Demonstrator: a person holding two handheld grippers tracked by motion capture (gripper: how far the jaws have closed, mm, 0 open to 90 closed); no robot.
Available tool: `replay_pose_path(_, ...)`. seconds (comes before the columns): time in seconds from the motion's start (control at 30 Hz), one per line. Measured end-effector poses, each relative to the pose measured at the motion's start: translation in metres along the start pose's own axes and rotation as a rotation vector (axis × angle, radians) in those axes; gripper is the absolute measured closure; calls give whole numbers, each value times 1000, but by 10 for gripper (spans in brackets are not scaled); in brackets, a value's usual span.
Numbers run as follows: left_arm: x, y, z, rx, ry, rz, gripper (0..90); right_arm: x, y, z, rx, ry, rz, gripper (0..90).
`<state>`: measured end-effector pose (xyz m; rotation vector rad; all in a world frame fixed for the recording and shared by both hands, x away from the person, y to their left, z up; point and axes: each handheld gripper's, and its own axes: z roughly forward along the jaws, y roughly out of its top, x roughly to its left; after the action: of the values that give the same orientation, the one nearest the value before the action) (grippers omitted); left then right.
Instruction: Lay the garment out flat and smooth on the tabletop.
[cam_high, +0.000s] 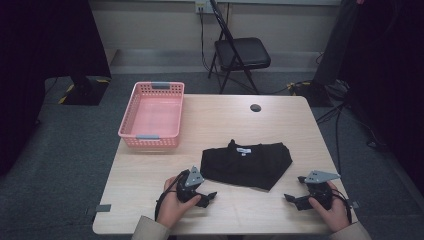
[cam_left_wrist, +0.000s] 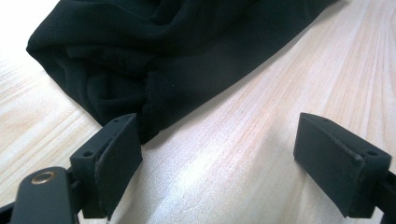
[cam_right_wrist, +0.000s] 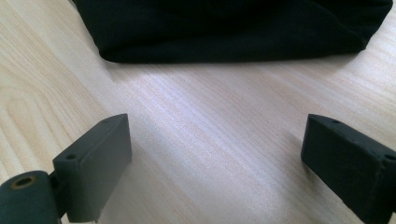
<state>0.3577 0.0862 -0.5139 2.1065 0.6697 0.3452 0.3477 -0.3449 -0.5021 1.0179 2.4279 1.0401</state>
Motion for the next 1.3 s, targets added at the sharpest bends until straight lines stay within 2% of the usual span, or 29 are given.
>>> replay_pose_path(0.57,1,0,-1,-2,-3,6,161,0,0,0,-1,1,-1,77)
replay_pose_path(0.63,1,1,-2,-20,-8,-2,161,0,0,0,-4,0,1,85)
replay_pose_path(0.8,3,13,-6,-84,-5,-52,159,-2,2,-2,-14,7,23,119)
replay_pose_path(0.97,5,23,-4,-102,0,-60,159,-4,10,-7,-53,7,27,118)
replay_pose_path(1.1,5,30,0,-108,-4,-72,159,-4,21,-9,-87,29,15,118)
replay_pose_path(1.3,7,42,6,-123,-2,-68,160,-4,34,-5,-115,37,16,122)
